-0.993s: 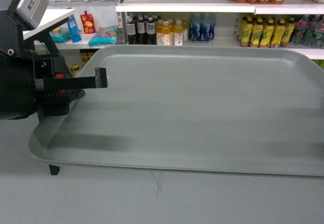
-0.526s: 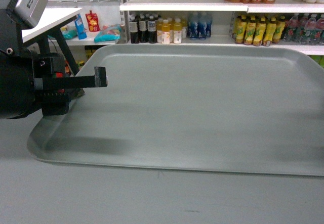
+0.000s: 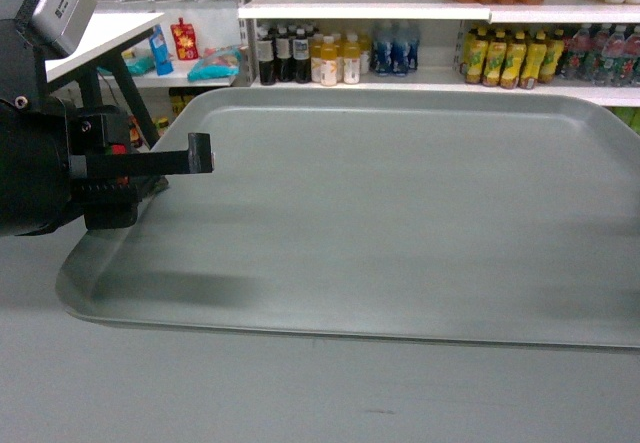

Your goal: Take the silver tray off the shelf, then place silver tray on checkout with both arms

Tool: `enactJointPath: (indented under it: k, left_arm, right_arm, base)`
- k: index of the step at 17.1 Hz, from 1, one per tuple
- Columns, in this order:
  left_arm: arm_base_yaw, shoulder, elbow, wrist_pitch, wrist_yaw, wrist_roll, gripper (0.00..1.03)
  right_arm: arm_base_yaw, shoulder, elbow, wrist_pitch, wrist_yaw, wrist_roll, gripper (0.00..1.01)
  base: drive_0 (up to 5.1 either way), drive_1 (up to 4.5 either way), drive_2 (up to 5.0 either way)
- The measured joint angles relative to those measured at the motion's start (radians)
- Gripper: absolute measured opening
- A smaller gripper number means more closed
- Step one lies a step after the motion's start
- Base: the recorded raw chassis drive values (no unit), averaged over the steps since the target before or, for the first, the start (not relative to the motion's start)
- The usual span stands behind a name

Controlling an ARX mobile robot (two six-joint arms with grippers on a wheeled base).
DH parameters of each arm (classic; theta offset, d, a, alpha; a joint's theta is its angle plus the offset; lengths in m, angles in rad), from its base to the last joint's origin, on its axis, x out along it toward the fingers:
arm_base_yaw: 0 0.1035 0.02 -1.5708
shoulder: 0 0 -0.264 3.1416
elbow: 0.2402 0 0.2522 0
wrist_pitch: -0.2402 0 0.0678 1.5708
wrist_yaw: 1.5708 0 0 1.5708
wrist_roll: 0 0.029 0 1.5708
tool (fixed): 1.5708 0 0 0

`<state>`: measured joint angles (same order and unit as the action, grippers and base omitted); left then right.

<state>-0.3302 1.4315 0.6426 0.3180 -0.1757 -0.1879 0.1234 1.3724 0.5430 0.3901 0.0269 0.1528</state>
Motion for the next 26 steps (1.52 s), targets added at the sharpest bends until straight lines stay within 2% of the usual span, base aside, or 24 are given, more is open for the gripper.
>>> enactJointPath:
  k: [3, 26]
  left_arm:
    - [0.000, 0.000, 0.000, 0.000, 0.000, 0.000, 0.03]
    - [-0.001, 0.002, 0.000, -0.003, 0.001, 0.000, 0.03]
  right_arm:
    - [0.000, 0.000, 0.000, 0.000, 0.000, 0.000, 0.02]
    - [-0.005, 0.002, 0.000, -0.003, -0.004, 0.000, 0.02]
  base:
    - [0.0, 0.00, 0.0]
    - [-4.6, 2.26, 2.3]
